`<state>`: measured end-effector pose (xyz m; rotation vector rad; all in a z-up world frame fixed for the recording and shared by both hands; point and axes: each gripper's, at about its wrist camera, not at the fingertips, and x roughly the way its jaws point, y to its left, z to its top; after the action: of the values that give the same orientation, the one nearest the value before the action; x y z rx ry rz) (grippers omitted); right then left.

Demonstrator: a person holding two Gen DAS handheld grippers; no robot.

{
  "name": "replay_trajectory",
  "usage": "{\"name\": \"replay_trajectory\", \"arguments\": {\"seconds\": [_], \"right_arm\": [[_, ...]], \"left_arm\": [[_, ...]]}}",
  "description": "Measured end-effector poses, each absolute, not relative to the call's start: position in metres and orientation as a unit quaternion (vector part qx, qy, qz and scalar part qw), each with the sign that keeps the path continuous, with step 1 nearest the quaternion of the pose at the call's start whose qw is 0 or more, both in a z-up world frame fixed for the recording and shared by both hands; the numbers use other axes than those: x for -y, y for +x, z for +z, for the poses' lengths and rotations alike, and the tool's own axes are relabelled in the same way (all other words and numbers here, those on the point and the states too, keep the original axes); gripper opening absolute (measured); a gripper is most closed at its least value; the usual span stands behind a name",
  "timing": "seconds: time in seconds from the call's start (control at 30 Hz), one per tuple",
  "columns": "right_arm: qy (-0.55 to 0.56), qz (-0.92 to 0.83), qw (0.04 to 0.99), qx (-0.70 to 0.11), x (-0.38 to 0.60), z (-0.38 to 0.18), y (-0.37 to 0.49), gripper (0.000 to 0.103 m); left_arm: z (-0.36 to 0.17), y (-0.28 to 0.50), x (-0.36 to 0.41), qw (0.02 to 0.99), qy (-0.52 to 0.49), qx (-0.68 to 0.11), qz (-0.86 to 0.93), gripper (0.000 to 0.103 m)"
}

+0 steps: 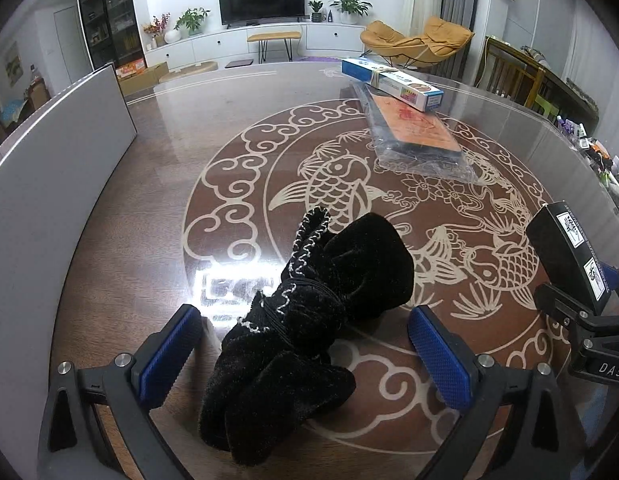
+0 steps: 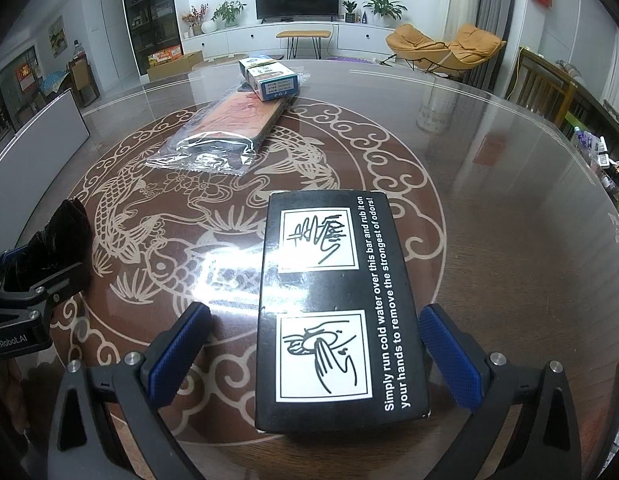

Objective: Organize objects

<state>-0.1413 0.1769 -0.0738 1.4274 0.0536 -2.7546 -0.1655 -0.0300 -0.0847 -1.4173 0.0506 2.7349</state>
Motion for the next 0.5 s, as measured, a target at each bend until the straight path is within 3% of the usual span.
{"name": "replay_trajectory", "arguments": {"seconds": [0.5], "right_arm": [[0.46, -0.887, 0.02, -0.017, -0.1773, -0.0734, -0.141, 0.103]], "left_arm": [[-0.0849, -0.1628, 0.0308, 0.043, -0.464, -0.023, 0.884, 0.103]]}}
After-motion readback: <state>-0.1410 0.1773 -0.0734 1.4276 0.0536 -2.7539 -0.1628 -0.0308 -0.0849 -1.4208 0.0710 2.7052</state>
